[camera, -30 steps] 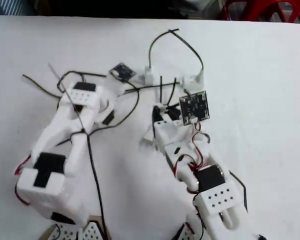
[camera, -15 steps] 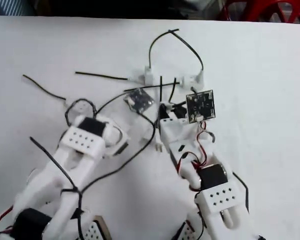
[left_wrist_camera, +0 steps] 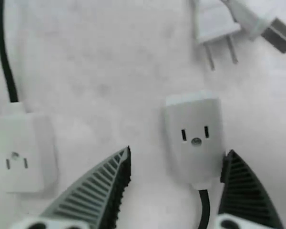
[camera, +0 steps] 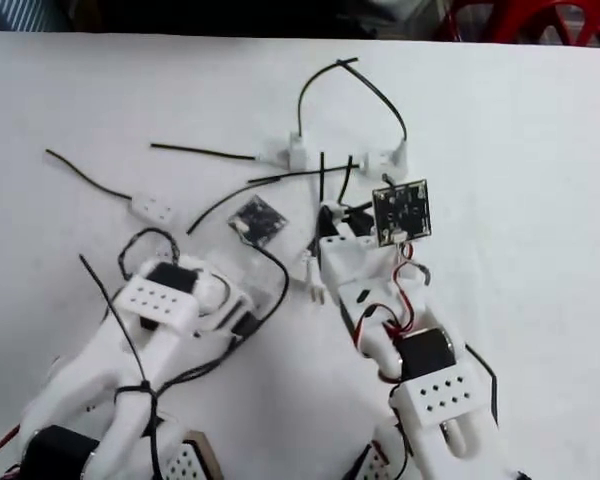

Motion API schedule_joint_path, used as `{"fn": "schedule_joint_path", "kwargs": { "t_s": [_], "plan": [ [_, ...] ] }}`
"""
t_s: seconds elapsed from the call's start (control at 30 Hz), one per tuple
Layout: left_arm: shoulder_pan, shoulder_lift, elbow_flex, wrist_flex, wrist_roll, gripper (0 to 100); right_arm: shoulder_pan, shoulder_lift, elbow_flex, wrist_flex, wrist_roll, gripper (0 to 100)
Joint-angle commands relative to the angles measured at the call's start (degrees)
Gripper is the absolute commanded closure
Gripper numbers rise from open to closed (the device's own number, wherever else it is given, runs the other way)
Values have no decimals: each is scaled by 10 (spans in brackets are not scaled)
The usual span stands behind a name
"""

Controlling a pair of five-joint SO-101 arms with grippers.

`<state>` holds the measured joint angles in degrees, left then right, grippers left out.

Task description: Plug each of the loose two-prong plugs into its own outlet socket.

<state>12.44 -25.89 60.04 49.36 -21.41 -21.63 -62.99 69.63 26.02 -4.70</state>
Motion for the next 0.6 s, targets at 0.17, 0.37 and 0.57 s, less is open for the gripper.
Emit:
{"fn": "schedule_joint_path", "kwargs": {
  "t_s": [0.17, 0.37, 0.57],
  "plan": [
    [-106, -24, -40, -25, -47, 695, 3, -11, -6, -14, -3, 981],
    [-80, -25, -134, 125, -42, 698, 3, -11, -6, -14, -3, 981],
    [-9, -21, -142, 176, 27, 699, 3, -11, -5, -14, -3, 981]
  ]
}}
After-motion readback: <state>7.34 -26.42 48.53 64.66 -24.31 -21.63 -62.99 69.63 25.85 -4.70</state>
